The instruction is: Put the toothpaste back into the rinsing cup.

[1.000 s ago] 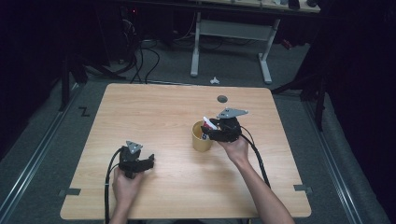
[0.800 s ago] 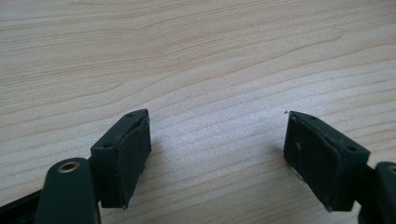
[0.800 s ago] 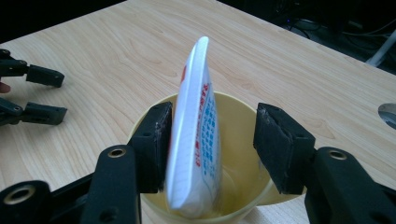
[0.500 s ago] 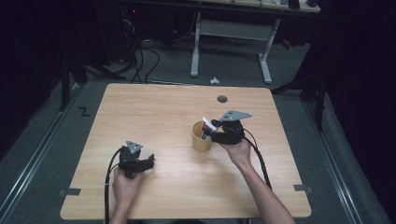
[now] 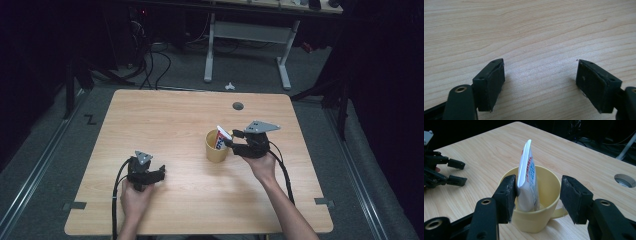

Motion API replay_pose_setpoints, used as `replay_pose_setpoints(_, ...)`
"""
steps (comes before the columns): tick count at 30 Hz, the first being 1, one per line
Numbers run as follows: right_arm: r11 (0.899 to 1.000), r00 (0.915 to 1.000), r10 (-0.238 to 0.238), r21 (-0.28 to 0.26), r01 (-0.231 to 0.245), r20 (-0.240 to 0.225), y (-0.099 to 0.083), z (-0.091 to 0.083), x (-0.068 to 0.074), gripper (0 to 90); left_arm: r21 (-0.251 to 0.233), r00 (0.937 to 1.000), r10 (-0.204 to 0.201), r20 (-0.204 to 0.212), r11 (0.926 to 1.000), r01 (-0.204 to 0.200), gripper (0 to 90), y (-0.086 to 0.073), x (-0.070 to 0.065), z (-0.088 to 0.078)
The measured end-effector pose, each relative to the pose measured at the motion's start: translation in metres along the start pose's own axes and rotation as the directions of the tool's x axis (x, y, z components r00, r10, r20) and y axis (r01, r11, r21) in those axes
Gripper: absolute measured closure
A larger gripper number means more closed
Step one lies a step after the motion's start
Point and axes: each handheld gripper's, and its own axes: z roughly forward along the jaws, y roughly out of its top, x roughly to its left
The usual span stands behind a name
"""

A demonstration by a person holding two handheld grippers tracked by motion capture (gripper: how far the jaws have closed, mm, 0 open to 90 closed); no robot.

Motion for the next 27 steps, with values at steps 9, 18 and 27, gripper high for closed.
replay_pose_setpoints(9, 1.000, 1.0000, 0.006, -0.011, -0.006, 0.001, -0.003, -0.012, -0.002, 49.4, 0.001, 1.0000, 0.000, 0.001, 1.0000, 0.000, 23.5, 0.000, 0.000, 0.000)
replay_pose_setpoints(18, 1.000, 1.0000, 0.007, -0.030, -0.007, 0.005, -0.004, -0.023, -0.003, 50.0, 0.000, 1.0000, 0.000, 0.000, 1.0000, 0.000, 23.4, 0.000, 0.000, 0.000)
replay_pose_setpoints(27, 0.999, 0.9997, 0.021, -0.049, -0.020, 0.014, -0.006, -0.031, -0.007, 50.3, 0.000, 1.0000, 0.000, 0.000, 1.0000, 0.000, 23.5, 0.000, 0.000, 0.000)
